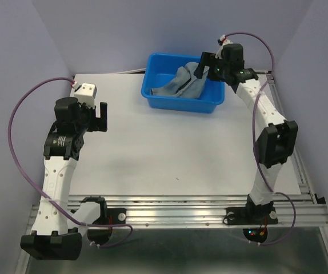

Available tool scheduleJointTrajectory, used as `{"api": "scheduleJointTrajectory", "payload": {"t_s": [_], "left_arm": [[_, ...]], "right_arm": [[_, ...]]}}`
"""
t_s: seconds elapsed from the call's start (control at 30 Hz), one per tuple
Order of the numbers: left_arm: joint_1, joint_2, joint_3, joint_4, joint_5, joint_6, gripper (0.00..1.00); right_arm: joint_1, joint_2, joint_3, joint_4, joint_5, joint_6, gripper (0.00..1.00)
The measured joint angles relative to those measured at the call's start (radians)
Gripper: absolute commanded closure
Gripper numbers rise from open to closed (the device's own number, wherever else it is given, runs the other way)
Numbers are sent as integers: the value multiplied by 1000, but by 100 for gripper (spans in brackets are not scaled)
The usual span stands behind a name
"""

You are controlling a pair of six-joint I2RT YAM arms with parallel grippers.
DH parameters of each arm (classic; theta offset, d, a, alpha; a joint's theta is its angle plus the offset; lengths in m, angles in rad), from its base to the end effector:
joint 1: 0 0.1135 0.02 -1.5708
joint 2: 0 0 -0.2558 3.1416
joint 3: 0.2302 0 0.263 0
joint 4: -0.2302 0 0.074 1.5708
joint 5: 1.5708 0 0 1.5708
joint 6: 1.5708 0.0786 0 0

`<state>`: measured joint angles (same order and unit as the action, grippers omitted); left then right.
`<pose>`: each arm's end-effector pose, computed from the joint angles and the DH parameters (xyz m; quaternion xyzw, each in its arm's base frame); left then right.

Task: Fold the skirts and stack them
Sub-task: Grab the skirt from the pile

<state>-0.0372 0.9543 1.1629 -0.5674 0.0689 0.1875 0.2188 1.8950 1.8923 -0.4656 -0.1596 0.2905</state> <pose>0.2525 -0.0148 0.3804 0.1116 0.8141 0.0145 0.5698 0.4785 0.1192 0.3469 -0.0113 0.8501 0.1972 0.4881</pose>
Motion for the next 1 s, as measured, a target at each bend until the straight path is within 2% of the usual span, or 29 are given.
{"api": "scheduleJointTrajectory", "payload": {"t_s": [0.13, 0.37, 0.57, 0.67, 0.7, 0.77, 0.8, 0.87, 0.9, 1.0], "left_arm": [[0, 2, -22, 4, -65, -29, 1], [0, 16, -73, 12, -130, -63, 1], [0, 21, -90, 20, -174, -71, 1], [0, 28, -90, 26, -193, -73, 1], [0, 31, -90, 27, -204, -73, 1], [0, 35, -90, 26, -214, -73, 1], [0, 38, -90, 26, -223, -73, 1], [0, 39, -90, 26, -234, -72, 1], [0, 39, -90, 26, -238, -72, 2], [0, 38, -90, 25, -238, -64, 1]], "right_arm": [[68, 204, 200, 7, 155, 37, 6], [117, 460, 357, 4, 343, 68, 10], [123, 581, 371, 27, 465, 64, 14], [123, 627, 383, 59, 492, 53, 34], [123, 638, 385, 74, 493, 46, 51], [123, 653, 385, 98, 494, 32, 65], [123, 659, 385, 114, 492, 26, 77], [123, 659, 385, 128, 489, 18, 88], [123, 658, 385, 142, 485, 7, 97], [123, 658, 385, 174, 457, -32, 99]]}}
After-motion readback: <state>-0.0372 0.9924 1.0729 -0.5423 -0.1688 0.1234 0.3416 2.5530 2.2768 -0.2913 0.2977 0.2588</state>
